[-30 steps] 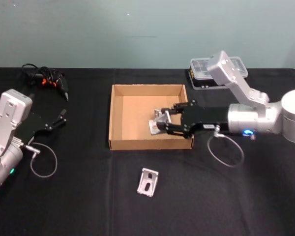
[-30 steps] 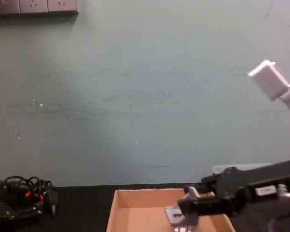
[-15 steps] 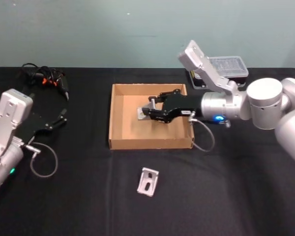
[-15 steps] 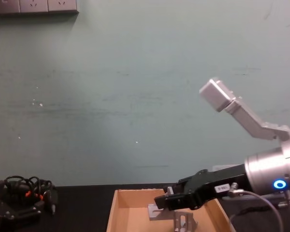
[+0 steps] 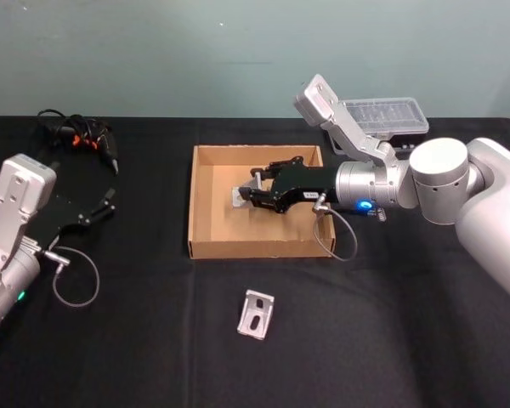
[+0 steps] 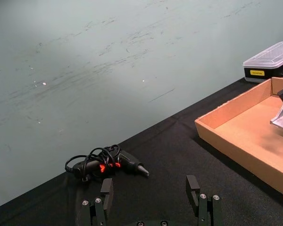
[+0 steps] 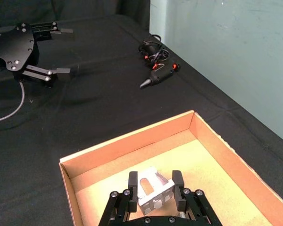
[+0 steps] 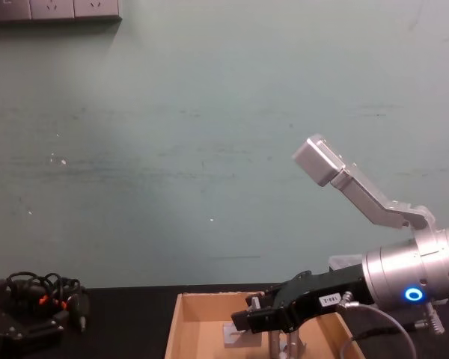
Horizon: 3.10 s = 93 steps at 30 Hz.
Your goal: Use one hand to pick up the angle iron from the table and place it into the box.
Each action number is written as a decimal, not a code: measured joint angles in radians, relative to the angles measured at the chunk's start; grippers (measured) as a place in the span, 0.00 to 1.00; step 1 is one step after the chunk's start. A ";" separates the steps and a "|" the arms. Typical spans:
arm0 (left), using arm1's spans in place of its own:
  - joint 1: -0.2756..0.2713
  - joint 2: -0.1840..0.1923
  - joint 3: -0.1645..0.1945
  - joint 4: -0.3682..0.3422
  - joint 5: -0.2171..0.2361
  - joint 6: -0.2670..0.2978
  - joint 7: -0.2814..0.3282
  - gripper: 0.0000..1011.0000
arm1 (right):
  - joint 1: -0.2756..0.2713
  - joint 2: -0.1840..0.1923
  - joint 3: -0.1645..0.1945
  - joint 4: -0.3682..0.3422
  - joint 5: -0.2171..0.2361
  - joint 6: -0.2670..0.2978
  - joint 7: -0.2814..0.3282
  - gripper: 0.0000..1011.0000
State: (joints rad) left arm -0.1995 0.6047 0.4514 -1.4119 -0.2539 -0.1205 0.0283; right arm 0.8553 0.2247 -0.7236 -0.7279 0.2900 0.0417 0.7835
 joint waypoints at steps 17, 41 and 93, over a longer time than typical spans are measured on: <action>0.000 0.000 0.000 0.000 0.000 0.000 0.000 1.00 | 0.000 -0.001 0.001 0.002 -0.002 -0.003 0.004 0.59; 0.000 0.000 0.000 0.000 0.000 0.000 0.000 1.00 | -0.001 0.001 0.000 -0.001 0.000 -0.001 0.005 0.99; 0.000 0.000 0.000 0.000 0.000 0.000 0.000 1.00 | -0.511 0.409 0.085 -0.938 0.115 0.343 -0.218 0.99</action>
State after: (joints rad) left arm -0.1995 0.6047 0.4514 -1.4120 -0.2539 -0.1205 0.0283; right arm 0.3442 0.6336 -0.6383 -1.6659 0.4055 0.3846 0.5655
